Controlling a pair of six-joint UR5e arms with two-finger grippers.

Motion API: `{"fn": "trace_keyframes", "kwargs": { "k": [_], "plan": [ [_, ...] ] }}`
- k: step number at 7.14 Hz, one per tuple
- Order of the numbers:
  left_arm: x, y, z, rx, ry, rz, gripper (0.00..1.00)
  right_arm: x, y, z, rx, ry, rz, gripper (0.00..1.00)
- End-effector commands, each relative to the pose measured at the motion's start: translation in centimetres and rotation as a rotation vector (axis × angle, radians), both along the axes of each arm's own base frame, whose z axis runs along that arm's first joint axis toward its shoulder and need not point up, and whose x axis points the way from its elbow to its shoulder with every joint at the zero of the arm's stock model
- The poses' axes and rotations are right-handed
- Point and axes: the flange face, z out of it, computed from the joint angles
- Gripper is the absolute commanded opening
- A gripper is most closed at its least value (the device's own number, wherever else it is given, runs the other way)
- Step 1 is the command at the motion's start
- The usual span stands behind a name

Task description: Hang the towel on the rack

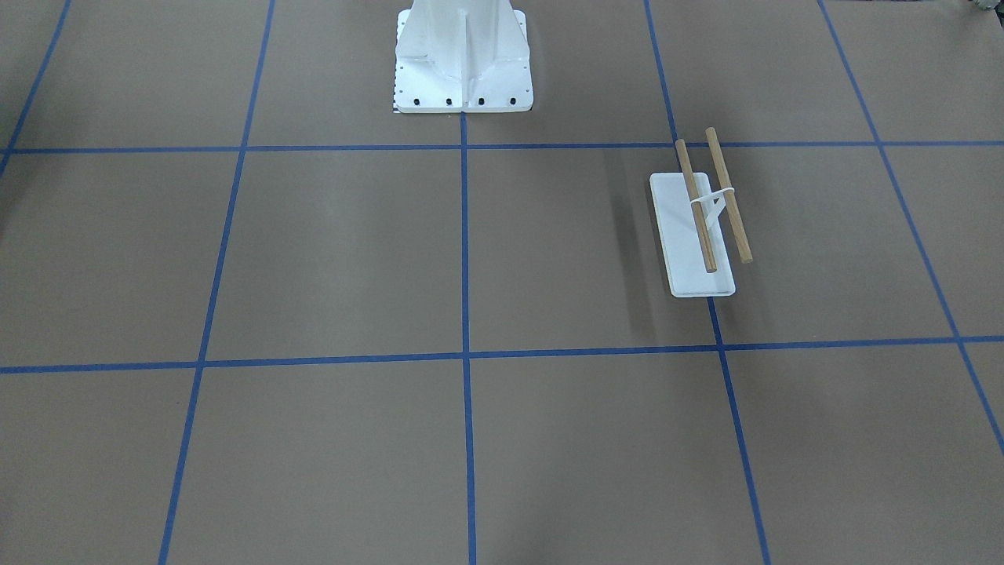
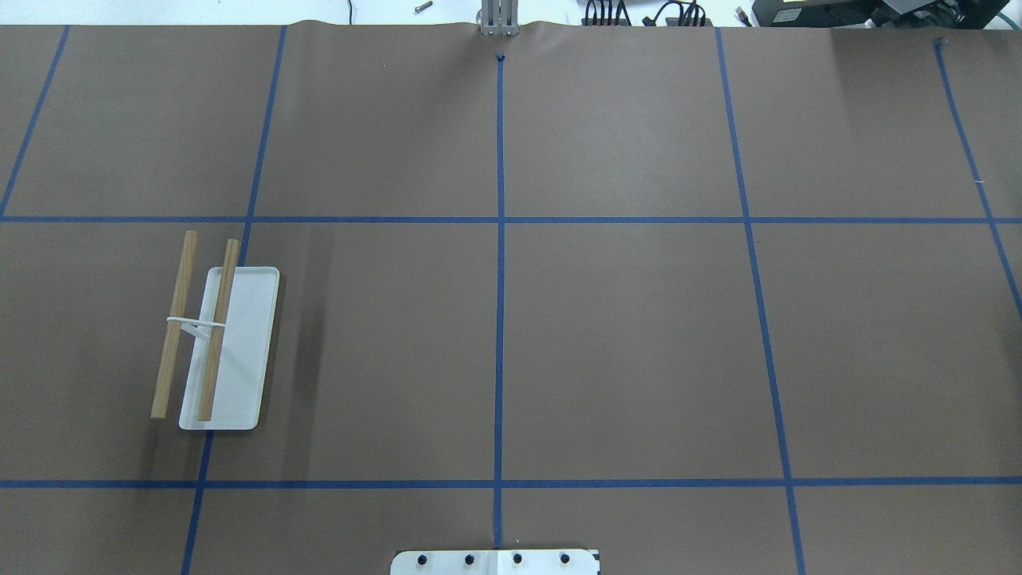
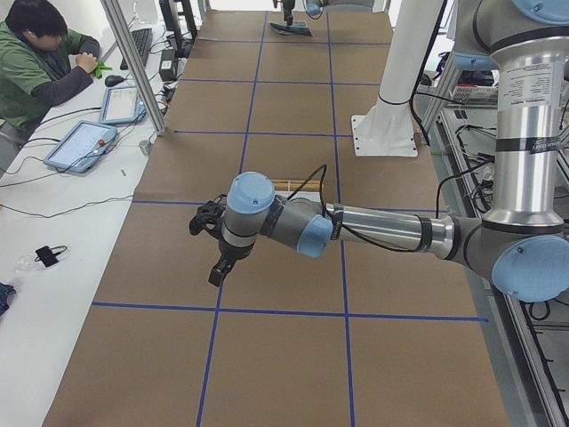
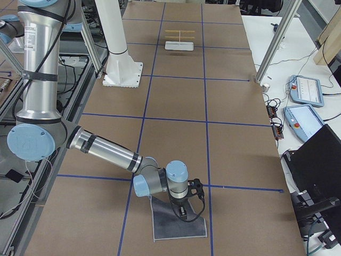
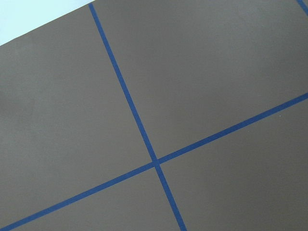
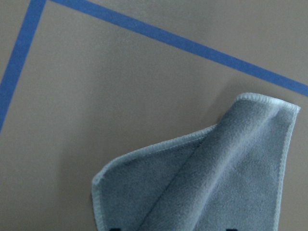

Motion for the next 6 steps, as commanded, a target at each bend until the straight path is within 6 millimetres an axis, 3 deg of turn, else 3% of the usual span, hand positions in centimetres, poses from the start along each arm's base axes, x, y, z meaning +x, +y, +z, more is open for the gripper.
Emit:
{"fn": "trace_keyframes", "kwargs": {
  "k": [1,2,3,5,6],
  "plan": [
    [0.0,0.0,0.0,0.000,0.000,0.000,1.00,-0.3,0.5,0.8,-0.015,0.003,-0.006,0.55],
    [0.0,0.1,0.0,0.000,0.000,0.000,1.00,-0.3,0.6,1.3,-0.024,0.004,-0.006,0.15],
    [0.0,0.2,0.1,-0.001,0.000,0.000,1.00,-0.3,0.6,1.1,-0.017,0.000,-0.012,0.00],
    [0.0,0.2,0.2,-0.005,0.000,-0.001,1.00,-0.6,-0.3,-0.3,0.007,-0.029,-0.018,0.00],
    [0.0,0.2,0.3,-0.009,0.000,-0.001,1.00,-0.7,-0.9,-2.5,0.035,-0.080,-0.020,0.00]
  ]
}}
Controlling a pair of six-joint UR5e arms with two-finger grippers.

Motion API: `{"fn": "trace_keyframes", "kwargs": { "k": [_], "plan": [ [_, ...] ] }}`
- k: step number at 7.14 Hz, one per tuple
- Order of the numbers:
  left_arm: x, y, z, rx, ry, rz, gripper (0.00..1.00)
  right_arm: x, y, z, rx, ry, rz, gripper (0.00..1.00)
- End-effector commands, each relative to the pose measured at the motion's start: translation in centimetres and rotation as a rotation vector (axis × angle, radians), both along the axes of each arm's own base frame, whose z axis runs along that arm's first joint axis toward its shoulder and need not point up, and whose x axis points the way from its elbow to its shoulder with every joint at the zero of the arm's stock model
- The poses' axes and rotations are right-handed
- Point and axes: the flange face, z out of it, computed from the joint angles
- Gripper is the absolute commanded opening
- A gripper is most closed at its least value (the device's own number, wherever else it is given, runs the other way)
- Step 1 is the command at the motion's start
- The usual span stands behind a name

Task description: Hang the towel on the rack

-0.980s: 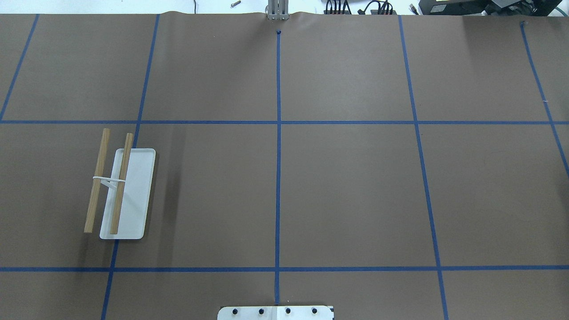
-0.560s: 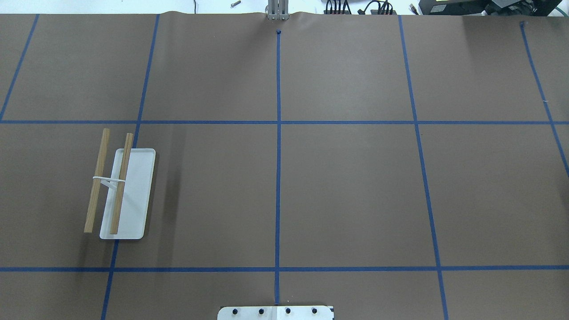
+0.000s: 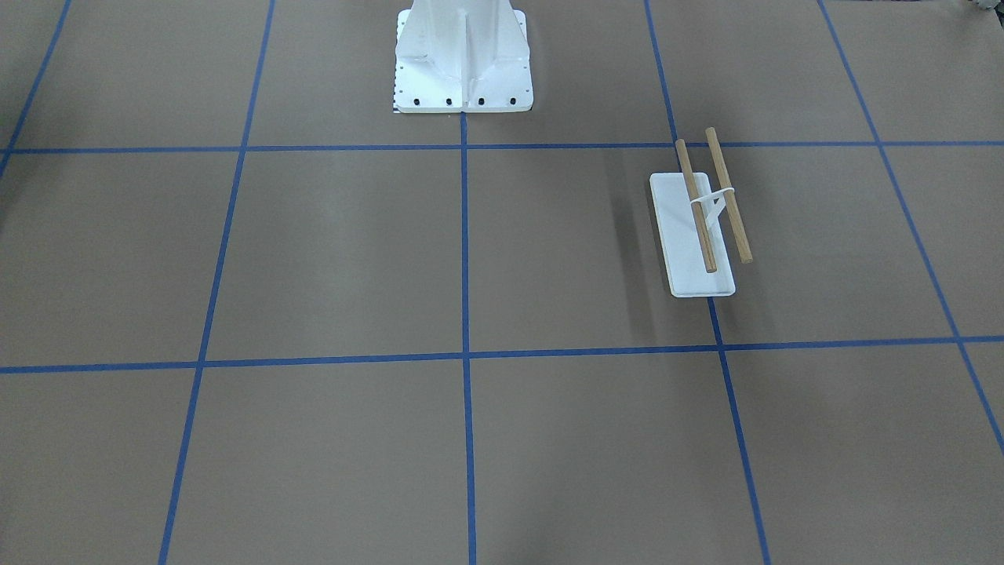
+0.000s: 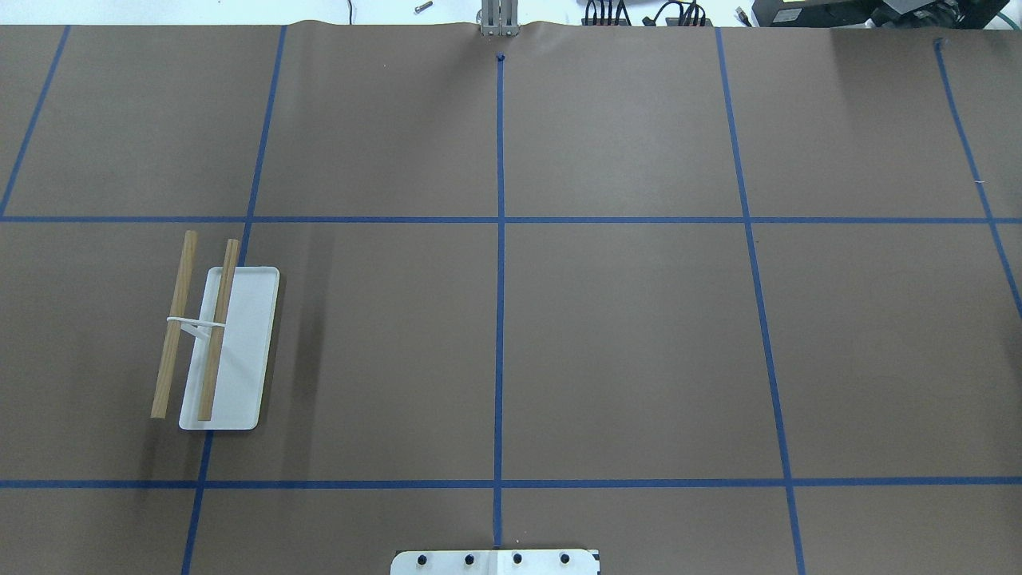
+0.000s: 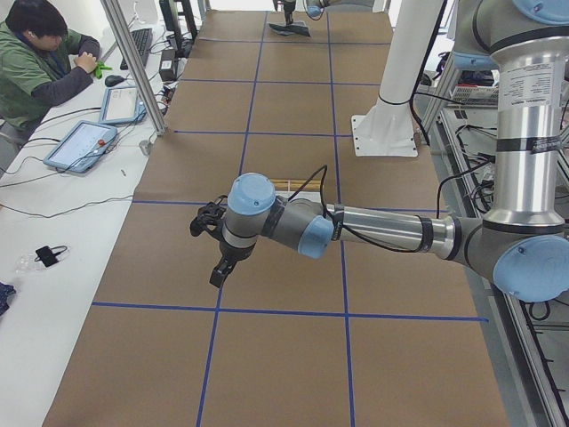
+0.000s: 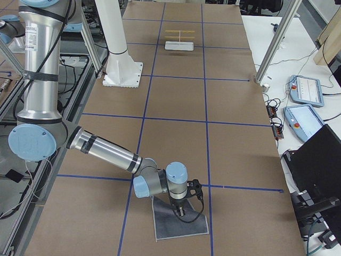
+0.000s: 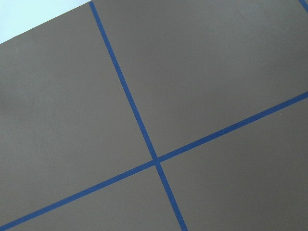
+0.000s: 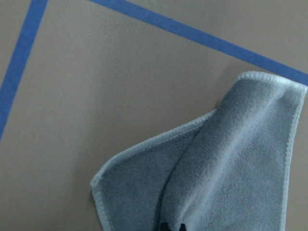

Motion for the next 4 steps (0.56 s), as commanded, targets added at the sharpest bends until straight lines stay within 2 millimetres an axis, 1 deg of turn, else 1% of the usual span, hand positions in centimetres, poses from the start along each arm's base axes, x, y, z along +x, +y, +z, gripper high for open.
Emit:
{"fn": "trace_keyframes", "kwargs": {
  "k": [1,2,3,4],
  "plan": [
    [0.0,0.1,0.1,-0.003,0.002,0.000,1.00,1.2,-1.1,-3.6,0.034,-0.105,0.030,0.00],
    [0.0,0.1,0.3,-0.006,0.000,0.000,1.00,3.2,-1.8,-5.5,0.060,-0.167,0.069,0.00],
    [0.0,0.1,0.2,-0.005,0.001,0.001,1.00,3.4,-2.5,-7.6,0.084,-0.202,0.068,0.00],
    [0.0,0.1,0.2,-0.003,0.000,0.001,1.00,3.4,-5.0,-11.5,0.127,-0.218,0.057,0.00]
  ]
}}
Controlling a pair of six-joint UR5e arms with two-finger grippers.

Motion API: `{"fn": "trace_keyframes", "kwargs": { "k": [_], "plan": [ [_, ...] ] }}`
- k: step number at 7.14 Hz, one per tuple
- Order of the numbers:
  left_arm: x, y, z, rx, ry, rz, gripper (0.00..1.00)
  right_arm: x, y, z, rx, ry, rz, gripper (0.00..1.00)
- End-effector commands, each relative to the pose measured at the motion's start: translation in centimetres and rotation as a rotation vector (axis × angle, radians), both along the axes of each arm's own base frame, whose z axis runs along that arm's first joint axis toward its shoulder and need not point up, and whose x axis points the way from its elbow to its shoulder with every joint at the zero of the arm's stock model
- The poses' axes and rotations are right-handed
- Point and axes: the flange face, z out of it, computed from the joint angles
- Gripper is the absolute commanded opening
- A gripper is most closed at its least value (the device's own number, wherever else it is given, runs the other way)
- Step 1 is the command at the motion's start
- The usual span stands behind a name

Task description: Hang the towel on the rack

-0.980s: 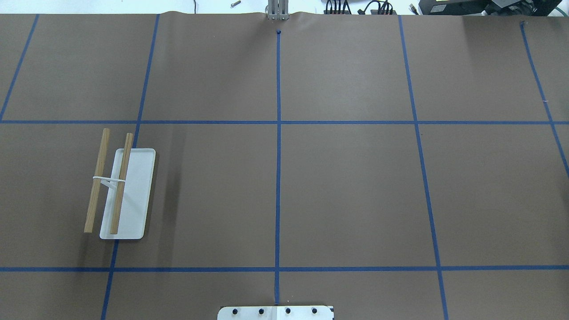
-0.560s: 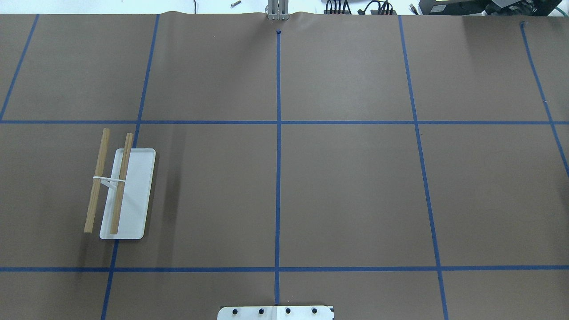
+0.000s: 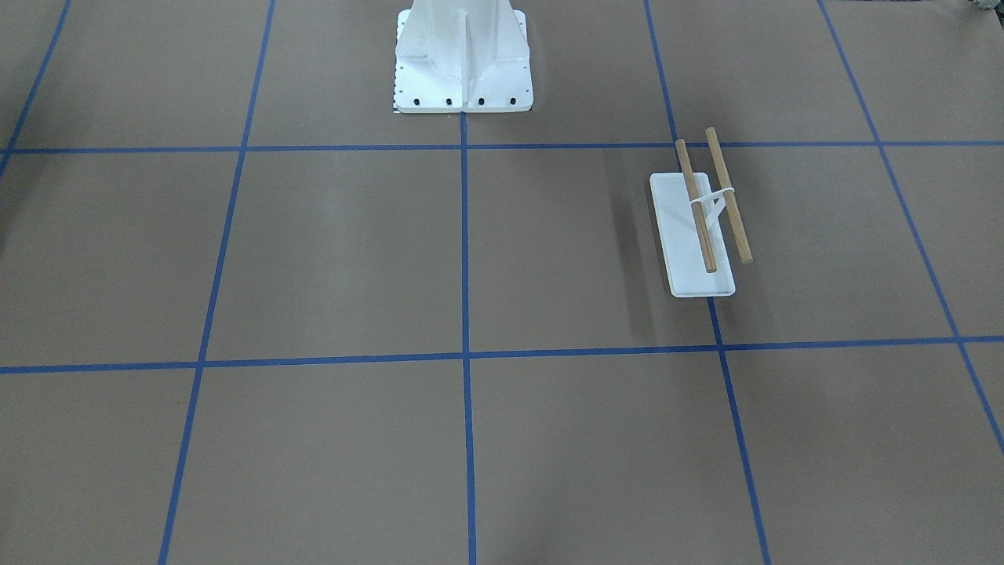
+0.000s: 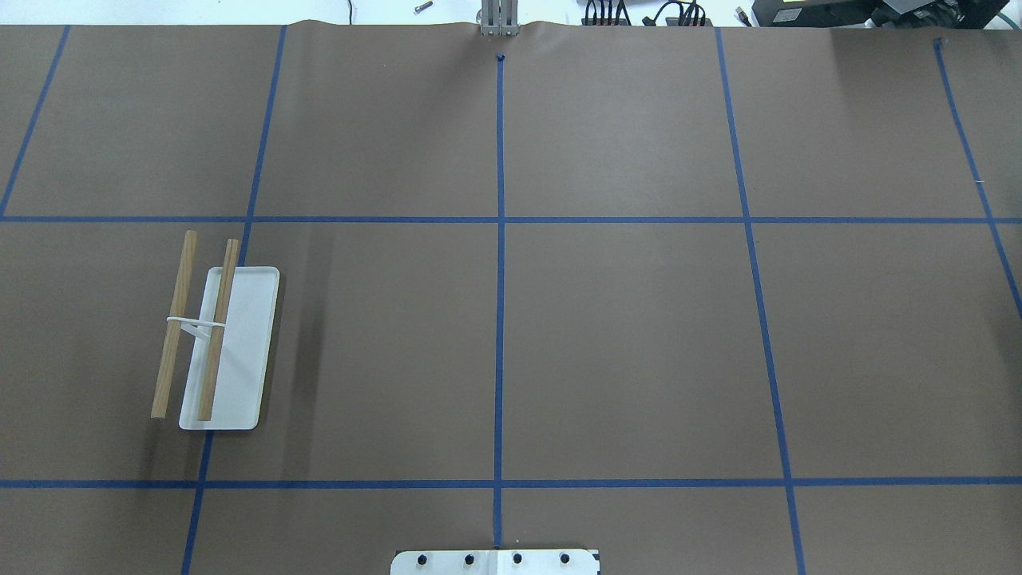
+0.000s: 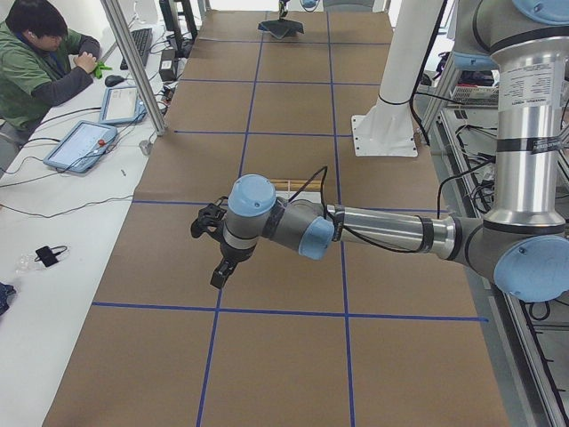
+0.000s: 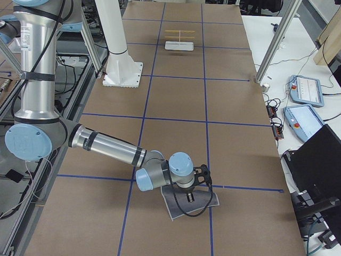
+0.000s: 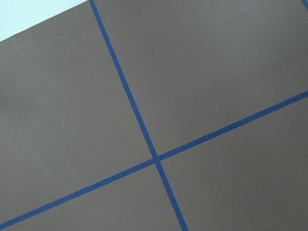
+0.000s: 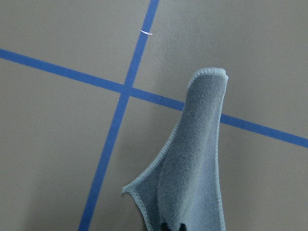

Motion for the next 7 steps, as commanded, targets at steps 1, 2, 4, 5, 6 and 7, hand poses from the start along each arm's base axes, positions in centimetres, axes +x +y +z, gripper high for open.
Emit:
{"fn": "trace_keyframes", "kwargs": {
  "k": [1,2,4,5,6,7],
  "plan": [
    [0.0,0.0,-0.4,0.010,-0.001,0.000,1.00,0.2,-4.7,-8.4,0.114,-0.038,-0.003,0.00],
    [0.0,0.0,-0.8,0.015,0.001,0.000,1.00,-1.1,-8.0,-13.0,0.194,-0.073,-0.033,0.00],
    [0.7,-0.7,-4.6,0.082,0.040,0.020,1.00,-6.1,-10.9,-20.7,0.302,-0.177,-0.142,0.00],
    [1.3,-1.7,-7.1,0.118,0.101,0.050,1.00,-9.3,-10.9,-22.6,0.331,-0.182,-0.191,0.00],
    [1.8,-2.5,-9.5,0.084,0.181,0.018,1.00,-11.4,-11.5,-26.5,0.325,-0.206,-0.155,0.00],
    [4.0,-3.1,-12.6,0.063,0.259,0.013,1.00,-15.5,-11.3,-31.2,0.326,-0.233,-0.132,0.00]
  ]
}}
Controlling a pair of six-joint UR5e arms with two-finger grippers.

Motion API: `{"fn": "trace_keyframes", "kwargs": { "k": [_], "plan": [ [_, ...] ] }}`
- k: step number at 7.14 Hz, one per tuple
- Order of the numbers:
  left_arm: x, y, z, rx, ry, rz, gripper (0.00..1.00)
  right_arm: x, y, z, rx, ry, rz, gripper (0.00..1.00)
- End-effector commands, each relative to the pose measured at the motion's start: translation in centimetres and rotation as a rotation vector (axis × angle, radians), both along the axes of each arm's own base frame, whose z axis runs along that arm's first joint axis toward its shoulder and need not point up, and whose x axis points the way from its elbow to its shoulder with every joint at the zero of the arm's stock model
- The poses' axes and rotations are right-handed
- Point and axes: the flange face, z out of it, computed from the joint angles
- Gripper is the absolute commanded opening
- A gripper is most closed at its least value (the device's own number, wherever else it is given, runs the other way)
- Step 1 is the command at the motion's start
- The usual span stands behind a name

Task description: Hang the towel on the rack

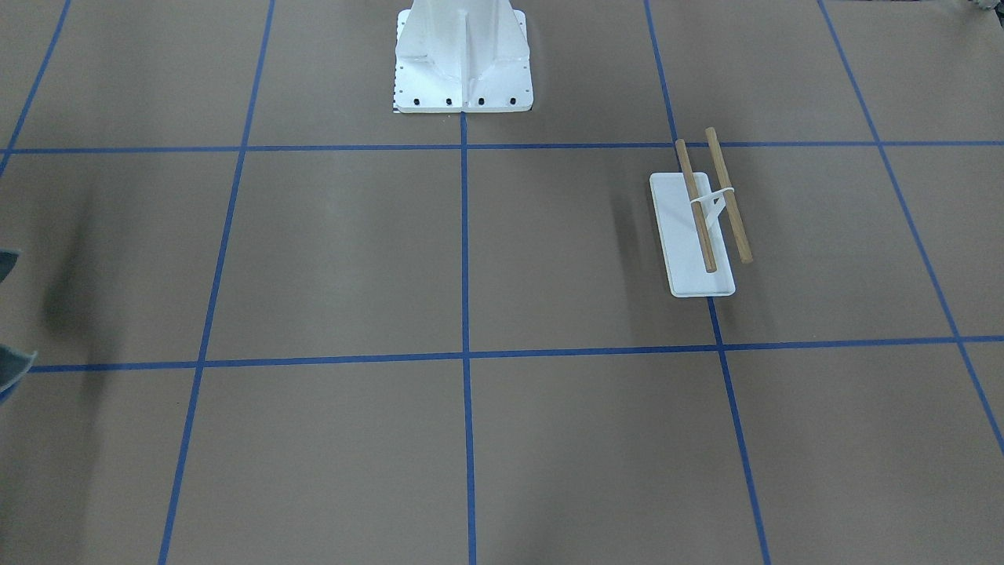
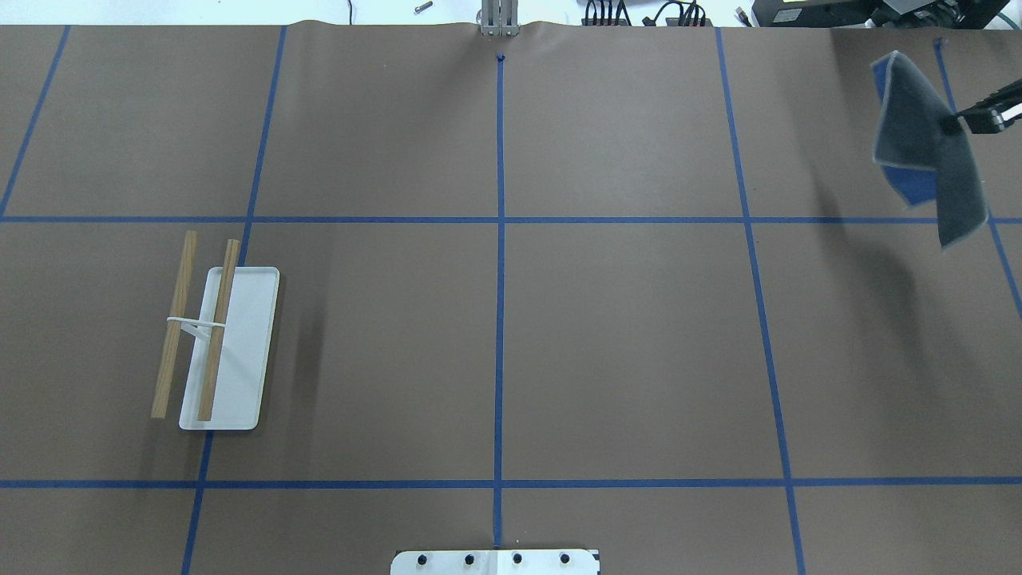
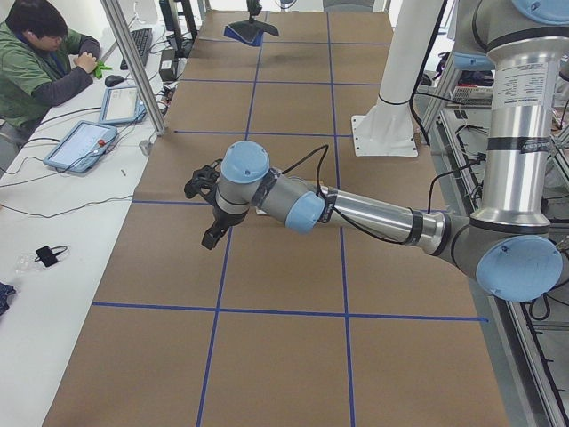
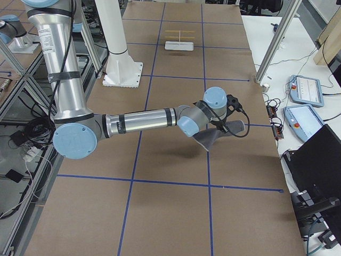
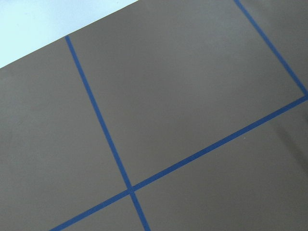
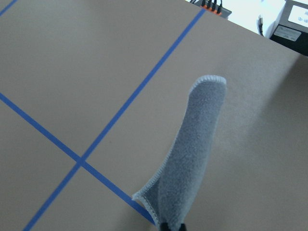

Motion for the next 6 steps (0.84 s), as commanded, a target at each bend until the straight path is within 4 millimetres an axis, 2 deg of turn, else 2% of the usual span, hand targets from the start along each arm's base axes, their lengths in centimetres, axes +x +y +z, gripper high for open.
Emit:
{"fn": "trace_keyframes", "kwargs": {
  "k": [1,3,4,5,6],
  "plan": [
    [5.0,-1.8,-6.5,-0.046,0.154,-0.015,1.00,-9.2,-0.2,-9.9,0.082,-0.037,-0.014,0.00],
    [13.8,-2.8,-12.3,-0.168,0.282,0.003,1.00,-15.9,-0.2,-18.4,0.219,-0.086,-0.088,0.00],
    [18.3,-2.7,-15.2,-0.304,0.359,-0.019,1.00,-19.1,1.3,-21.0,0.287,-0.086,-0.100,0.00],
    [21.3,-2.6,-17.6,-0.392,0.425,-0.079,1.00,-23.0,4.2,-23.0,0.358,-0.071,-0.084,0.00],
    [25.3,-2.2,-19.5,-0.474,0.457,-0.125,1.00,-27.5,7.2,-25.2,0.421,-0.063,-0.075,0.00]
  ]
}}
